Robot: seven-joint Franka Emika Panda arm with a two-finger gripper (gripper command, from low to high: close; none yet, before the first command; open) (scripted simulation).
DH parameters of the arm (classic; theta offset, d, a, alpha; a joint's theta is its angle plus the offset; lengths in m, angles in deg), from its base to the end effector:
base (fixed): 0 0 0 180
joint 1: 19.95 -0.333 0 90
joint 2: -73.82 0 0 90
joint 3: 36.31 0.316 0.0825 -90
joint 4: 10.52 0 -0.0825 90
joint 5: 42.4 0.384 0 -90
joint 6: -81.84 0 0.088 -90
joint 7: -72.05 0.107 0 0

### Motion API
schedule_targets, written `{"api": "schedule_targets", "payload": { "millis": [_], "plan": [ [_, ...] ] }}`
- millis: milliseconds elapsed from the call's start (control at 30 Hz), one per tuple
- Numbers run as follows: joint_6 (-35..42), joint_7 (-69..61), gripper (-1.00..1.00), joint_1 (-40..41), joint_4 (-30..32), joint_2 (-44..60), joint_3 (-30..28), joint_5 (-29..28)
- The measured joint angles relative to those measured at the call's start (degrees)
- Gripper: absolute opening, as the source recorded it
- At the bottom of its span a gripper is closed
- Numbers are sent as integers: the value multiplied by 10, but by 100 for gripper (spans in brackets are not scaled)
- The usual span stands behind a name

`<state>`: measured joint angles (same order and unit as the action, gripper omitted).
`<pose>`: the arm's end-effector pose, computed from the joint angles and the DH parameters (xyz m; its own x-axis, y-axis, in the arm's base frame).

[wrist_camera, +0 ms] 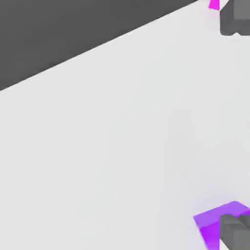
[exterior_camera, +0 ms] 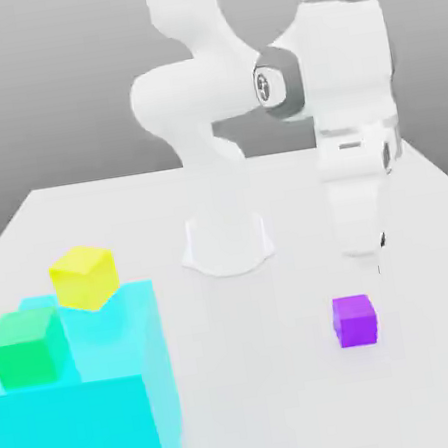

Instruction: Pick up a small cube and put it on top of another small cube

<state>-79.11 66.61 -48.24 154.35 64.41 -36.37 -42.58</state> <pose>0.3189 0.1714 0.2451 0.8266 0.5547 0.0951 0.5564 -0.8308 0.0102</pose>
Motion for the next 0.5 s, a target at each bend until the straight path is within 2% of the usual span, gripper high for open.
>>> {"api": "schedule_targets", "payload": {
  "millis": [100,333,367,500],
  "plan": [
    [-44,-61,0,-21,36,55,12,3],
    [-164,-65,0,-33,20,199,3,-7],
    [-178,-65,-100,-35,17,217,2,-7],
    [-177,-64,-100,-34,17,217,2,-8]
  ]
}}
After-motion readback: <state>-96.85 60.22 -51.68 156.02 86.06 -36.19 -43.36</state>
